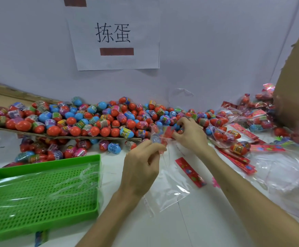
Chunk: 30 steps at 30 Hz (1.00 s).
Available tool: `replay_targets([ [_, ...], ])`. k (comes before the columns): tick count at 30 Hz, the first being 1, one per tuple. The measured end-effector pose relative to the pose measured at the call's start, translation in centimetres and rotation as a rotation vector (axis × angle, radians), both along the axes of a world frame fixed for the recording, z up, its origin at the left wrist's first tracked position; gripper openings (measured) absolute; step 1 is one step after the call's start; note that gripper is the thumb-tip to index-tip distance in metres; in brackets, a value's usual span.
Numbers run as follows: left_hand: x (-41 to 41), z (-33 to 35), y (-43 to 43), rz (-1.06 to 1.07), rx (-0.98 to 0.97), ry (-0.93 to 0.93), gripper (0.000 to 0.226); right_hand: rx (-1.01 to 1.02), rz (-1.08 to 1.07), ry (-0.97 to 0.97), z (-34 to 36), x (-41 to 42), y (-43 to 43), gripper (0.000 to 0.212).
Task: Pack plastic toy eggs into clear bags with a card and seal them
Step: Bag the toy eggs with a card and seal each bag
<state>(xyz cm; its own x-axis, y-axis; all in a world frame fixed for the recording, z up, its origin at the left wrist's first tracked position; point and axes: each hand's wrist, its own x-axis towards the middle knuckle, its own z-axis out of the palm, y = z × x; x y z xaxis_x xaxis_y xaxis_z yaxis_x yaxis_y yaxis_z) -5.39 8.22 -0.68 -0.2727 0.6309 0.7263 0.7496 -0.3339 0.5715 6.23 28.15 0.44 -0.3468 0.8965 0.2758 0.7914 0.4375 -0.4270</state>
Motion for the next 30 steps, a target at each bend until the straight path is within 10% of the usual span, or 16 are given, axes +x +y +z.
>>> replay_targets([
  [11,0.3,0.5,0.2,-0.011,-0.025,-0.115,0.025,0.061,0.093,0.104,-2.4,0.1,-0.3,0.03],
  [15,0.1,0.5,0.4,0.021,-0.039,-0.158,0.025,-0.009,0.065,0.441,0.1,0.7,-1.9,0.021],
  [19,-0.1,0.6,0.4,0.091,-0.043,-0.197,0.025,-0.482,0.548,0.908,4.5,3.2,-6.0,0.013],
  [22,-0.1,0.8,0.1,0.163,-0.082,-0.151,0.031,-0.667,0.748,0.705,6.1,4.2,-8.5,0.03],
  [30,0.2,1.1,-0.2,0.325,-0.101,0.108,0.053,-0.009,0.549,0.28,4.8,2.1,-10.3,0.016],
])
